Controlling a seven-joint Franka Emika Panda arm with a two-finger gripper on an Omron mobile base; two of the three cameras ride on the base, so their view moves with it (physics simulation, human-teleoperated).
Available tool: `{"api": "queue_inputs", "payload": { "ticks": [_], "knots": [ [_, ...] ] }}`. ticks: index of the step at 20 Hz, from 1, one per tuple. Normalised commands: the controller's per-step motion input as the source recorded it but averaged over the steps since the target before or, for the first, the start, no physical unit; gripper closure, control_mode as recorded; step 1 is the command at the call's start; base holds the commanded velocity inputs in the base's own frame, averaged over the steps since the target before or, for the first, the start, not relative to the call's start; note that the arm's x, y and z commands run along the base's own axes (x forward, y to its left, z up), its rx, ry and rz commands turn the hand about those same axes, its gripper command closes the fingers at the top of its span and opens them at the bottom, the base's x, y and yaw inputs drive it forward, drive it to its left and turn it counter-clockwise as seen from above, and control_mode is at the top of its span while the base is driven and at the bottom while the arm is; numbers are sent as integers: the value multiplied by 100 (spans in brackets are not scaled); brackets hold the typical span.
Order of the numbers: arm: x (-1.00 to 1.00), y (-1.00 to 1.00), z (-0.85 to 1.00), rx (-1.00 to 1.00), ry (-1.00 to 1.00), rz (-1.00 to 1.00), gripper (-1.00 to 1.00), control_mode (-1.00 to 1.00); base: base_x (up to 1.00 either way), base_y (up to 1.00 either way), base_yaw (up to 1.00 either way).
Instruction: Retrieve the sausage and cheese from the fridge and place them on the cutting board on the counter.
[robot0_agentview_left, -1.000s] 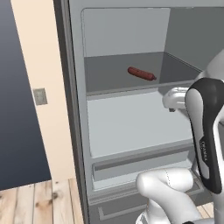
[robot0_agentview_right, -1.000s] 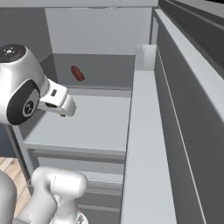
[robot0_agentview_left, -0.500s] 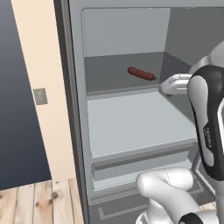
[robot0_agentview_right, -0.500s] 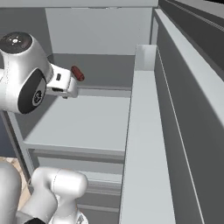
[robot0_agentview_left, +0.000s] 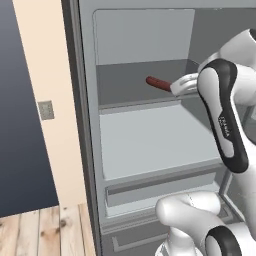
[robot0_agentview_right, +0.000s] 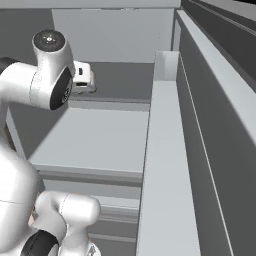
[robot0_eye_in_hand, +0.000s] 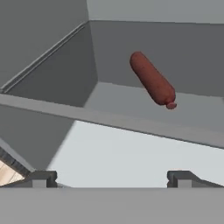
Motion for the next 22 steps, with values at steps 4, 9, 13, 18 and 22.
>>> {"api": "queue_inputs", "payload": {
  "ticks": [4, 9, 13, 18, 22],
  "knots": [
    [38, 0, 10, -12, -18, 0, -100, -100, 0, 0, 0],
    [63, 0, 0, -3, -1, 2, -100, -100, 0, 0, 0],
    [68, 0, 0, 0, 14, 2, -100, -100, 0, 0, 0],
    [66, 0, -5, 0, 13, 0, -100, -100, 0, 0, 0],
    [67, -5, -20, 0, 0, 0, -100, -100, 0, 0, 0]
  ]
}}
